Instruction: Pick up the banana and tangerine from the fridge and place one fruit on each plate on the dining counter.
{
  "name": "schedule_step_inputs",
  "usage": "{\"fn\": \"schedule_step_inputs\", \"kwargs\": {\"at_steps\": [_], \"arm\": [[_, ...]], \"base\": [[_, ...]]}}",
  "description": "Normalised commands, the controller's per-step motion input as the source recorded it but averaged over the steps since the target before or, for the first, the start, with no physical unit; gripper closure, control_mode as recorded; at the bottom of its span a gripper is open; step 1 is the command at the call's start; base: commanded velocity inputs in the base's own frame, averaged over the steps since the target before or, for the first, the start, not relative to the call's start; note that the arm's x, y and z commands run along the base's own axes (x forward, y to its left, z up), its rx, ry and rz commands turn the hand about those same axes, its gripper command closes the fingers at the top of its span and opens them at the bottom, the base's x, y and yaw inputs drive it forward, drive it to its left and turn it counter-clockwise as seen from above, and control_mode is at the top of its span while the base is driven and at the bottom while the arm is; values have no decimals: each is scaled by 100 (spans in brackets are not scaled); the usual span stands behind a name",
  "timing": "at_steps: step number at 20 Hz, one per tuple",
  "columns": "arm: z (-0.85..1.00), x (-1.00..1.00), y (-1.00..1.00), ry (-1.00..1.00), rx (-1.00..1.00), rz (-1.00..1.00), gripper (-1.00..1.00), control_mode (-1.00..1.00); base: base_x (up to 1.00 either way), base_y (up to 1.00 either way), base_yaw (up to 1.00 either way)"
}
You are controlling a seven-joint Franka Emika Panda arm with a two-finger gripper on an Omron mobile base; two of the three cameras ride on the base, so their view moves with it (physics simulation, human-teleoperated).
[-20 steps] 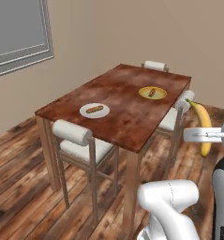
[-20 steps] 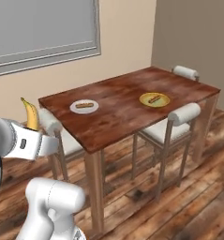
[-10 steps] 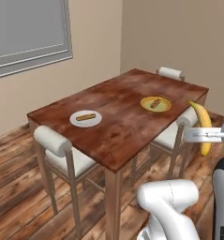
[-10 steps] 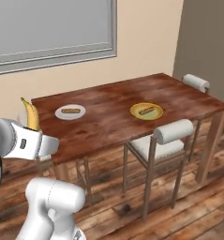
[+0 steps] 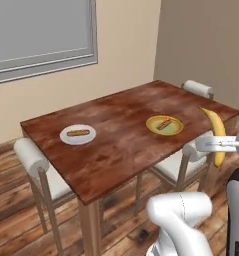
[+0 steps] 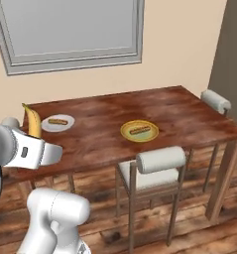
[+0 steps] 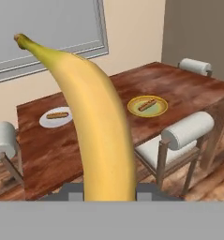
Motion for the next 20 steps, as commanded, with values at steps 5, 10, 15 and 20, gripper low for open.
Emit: {"fn": "schedule_step_inputs", "kwargs": {"at_steps": [5, 10, 15, 20], "arm": [[0, 0, 0, 0, 0, 0, 100, 100], [0, 0, 0, 0, 0, 0, 100, 100], [0, 0, 0, 0, 0, 0, 100, 100], [0, 0, 0, 0, 0, 0, 100, 100]], "base": [[20, -84, 38], [16, -81, 40], [27, -68, 43], [37, -63, 45]]}}
